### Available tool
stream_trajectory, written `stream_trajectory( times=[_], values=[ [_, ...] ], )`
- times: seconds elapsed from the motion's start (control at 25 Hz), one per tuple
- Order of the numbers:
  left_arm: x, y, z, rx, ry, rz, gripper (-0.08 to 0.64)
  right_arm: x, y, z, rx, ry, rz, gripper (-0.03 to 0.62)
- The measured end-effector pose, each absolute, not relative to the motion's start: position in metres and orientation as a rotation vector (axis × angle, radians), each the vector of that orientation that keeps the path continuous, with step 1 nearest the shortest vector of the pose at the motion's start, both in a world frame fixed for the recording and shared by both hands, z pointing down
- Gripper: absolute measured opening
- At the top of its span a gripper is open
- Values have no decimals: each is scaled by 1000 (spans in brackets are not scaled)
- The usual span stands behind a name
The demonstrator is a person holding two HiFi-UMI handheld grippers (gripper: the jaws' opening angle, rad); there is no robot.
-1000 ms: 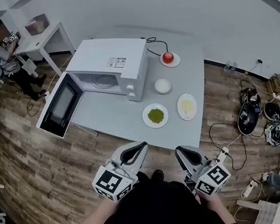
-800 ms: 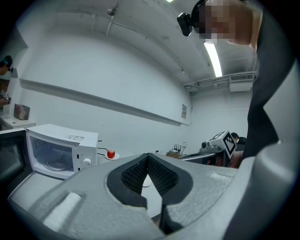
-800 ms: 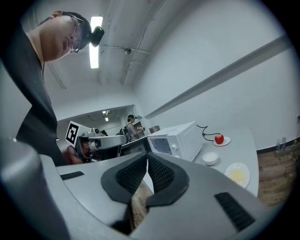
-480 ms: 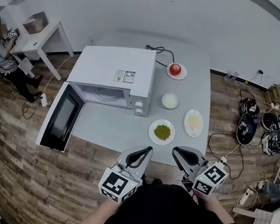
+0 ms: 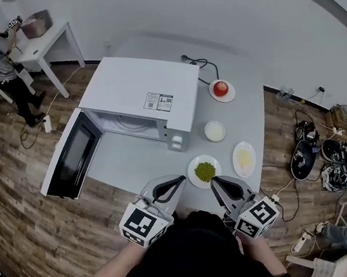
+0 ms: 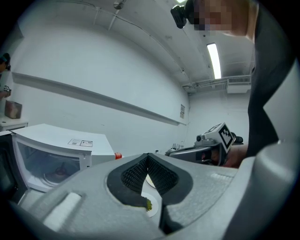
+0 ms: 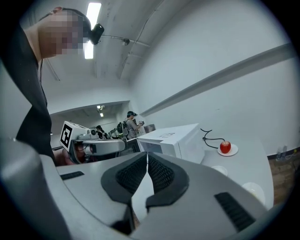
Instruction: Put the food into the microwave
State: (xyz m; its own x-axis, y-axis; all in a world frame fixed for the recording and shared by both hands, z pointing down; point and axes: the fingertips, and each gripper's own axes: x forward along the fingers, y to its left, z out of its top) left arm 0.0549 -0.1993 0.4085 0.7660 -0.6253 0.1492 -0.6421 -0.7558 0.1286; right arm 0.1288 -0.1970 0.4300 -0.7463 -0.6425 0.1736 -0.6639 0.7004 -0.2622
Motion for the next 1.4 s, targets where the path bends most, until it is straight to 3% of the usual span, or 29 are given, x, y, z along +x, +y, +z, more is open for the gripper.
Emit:
stream_trajectory(
  times=[1.4],
  values=[
    [140,-329,520,2737,-1095,209,6,178,-339,567,913,-2641,365,18]
  ],
)
